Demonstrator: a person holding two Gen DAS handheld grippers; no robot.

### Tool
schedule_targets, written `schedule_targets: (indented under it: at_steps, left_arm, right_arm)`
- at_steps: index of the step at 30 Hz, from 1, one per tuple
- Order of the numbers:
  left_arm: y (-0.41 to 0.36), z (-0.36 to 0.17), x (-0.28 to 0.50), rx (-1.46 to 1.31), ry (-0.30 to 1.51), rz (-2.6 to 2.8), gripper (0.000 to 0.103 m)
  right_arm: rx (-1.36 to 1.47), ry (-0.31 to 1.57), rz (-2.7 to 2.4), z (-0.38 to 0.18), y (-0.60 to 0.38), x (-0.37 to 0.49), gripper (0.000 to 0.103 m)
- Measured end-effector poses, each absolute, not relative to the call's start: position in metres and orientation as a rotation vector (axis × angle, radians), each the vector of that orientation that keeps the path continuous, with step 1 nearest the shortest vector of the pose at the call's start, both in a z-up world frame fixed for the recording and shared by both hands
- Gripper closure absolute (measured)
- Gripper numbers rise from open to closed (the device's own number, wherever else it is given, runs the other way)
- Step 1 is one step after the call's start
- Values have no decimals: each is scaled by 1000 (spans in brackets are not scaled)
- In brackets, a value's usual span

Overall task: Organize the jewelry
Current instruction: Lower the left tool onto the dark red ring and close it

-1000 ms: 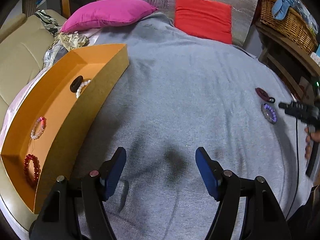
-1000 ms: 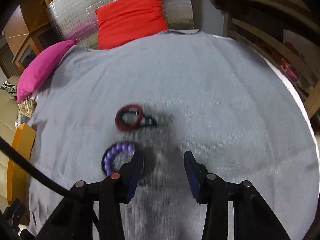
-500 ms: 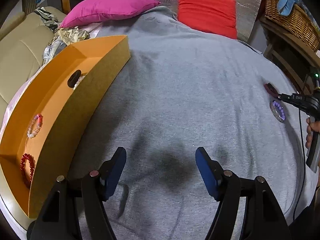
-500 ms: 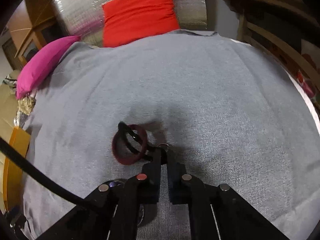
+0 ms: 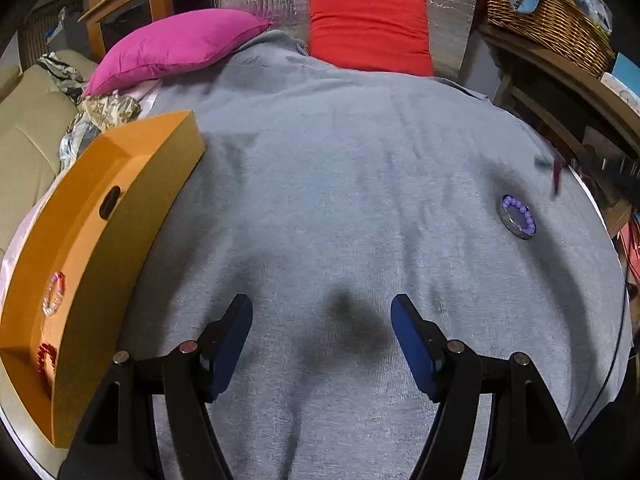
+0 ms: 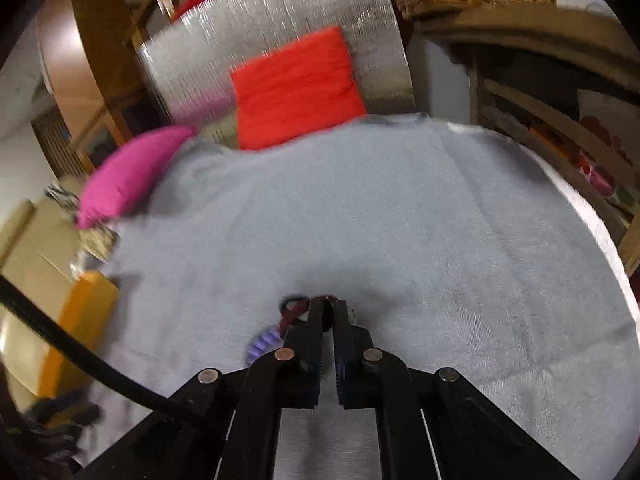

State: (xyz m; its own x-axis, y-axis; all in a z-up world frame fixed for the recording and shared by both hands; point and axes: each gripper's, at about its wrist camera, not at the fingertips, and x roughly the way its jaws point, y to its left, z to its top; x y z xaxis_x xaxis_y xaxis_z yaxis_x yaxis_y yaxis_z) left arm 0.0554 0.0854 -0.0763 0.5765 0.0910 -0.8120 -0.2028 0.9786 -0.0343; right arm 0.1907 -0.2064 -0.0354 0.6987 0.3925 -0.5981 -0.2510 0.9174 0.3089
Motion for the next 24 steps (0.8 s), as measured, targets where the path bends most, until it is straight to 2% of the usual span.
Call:
schedule_targets:
  at_steps: [4,6,10,13,17,24]
  left_arm:
    - [91,-77,49,-147,943,179,31]
    - [97,-74,43,-157,934,189,31]
    - [108,-72,39,-189,924,204,31]
    - [106,-68,41,-198,918,191,31]
    - [90,-60,47,-182,910,125,31]
    - [36,-69,74,-100,965,-16,31]
  right_arm:
    - [36,699,498,-10,-147,179,98]
    - [-126,724,518,-18,-116,168,98]
    - [-149,792,455,-41,-120,161,98]
    - [-210,775,439,-45,-117,147,98]
    - [-168,768,425,-43,-132,135,98]
    - [-38,799,361,-70,-177,116,98]
